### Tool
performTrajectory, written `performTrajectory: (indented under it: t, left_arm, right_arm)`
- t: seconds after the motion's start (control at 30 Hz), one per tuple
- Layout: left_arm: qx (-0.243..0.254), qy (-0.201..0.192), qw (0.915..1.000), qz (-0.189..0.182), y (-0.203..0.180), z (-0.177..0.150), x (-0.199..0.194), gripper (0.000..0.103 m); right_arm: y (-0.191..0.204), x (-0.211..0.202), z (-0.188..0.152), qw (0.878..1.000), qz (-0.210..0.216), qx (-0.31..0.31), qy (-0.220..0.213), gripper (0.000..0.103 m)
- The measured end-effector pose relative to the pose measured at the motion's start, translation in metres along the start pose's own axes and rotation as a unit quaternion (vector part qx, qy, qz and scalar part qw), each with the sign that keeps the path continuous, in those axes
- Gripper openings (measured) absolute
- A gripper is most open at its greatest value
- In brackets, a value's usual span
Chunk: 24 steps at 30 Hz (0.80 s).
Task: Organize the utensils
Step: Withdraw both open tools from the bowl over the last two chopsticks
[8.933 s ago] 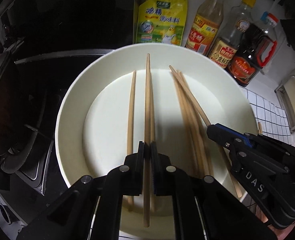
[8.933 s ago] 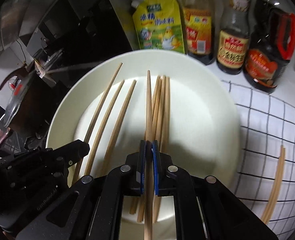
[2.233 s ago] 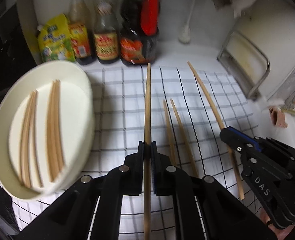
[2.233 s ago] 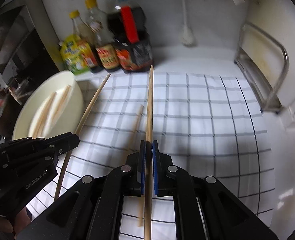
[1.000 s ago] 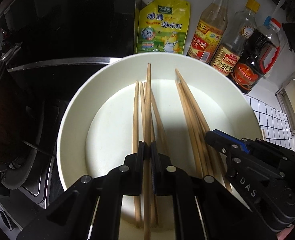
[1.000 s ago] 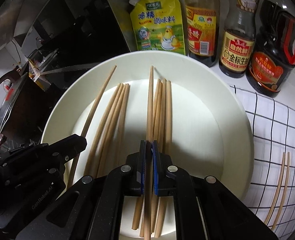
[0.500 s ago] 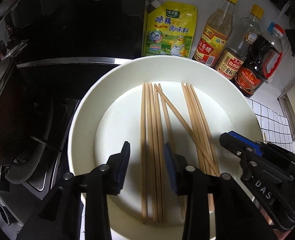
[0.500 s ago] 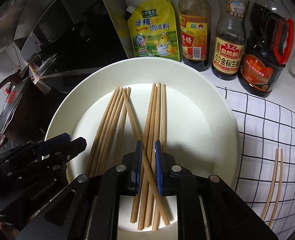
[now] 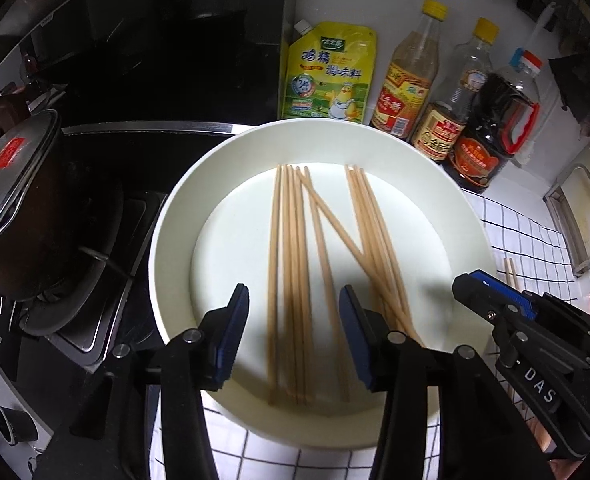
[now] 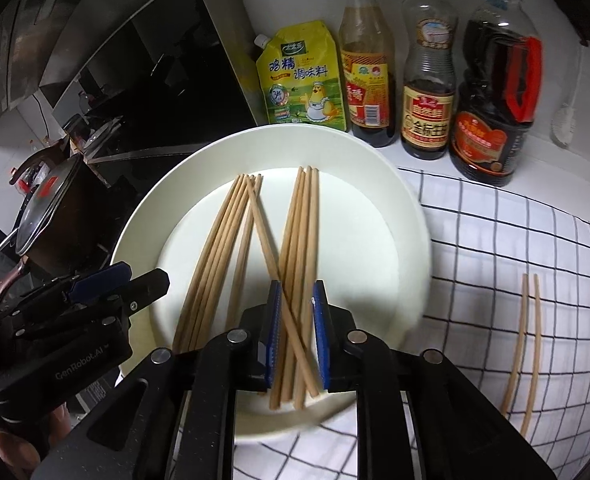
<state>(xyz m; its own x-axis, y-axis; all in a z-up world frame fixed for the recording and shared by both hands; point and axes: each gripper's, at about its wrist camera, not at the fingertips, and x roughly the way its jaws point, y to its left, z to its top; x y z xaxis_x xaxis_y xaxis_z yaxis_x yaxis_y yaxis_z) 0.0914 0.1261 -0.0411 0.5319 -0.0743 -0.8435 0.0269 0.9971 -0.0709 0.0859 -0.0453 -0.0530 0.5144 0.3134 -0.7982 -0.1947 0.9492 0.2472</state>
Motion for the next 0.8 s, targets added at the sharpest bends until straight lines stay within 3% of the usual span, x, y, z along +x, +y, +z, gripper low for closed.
performTrajectory:
  t: [0.7, 0.8]
  left_arm:
    - [0.033, 0.002, 0.9990, -0.029, -0.087, -0.044, -0.028, 0.050]
    - [0.040, 0.001, 0.9986, -0.035, -0.102, -0.049, -0.030, 0.055]
  right_arm:
    - [-0.077, -0.066, -0.060, 0.999, -0.034, 0.035, -0.012, 0.022]
    - [-0.089, -0.072, -0.065, 0.998, -0.043, 0.040, -0.011, 0.023]
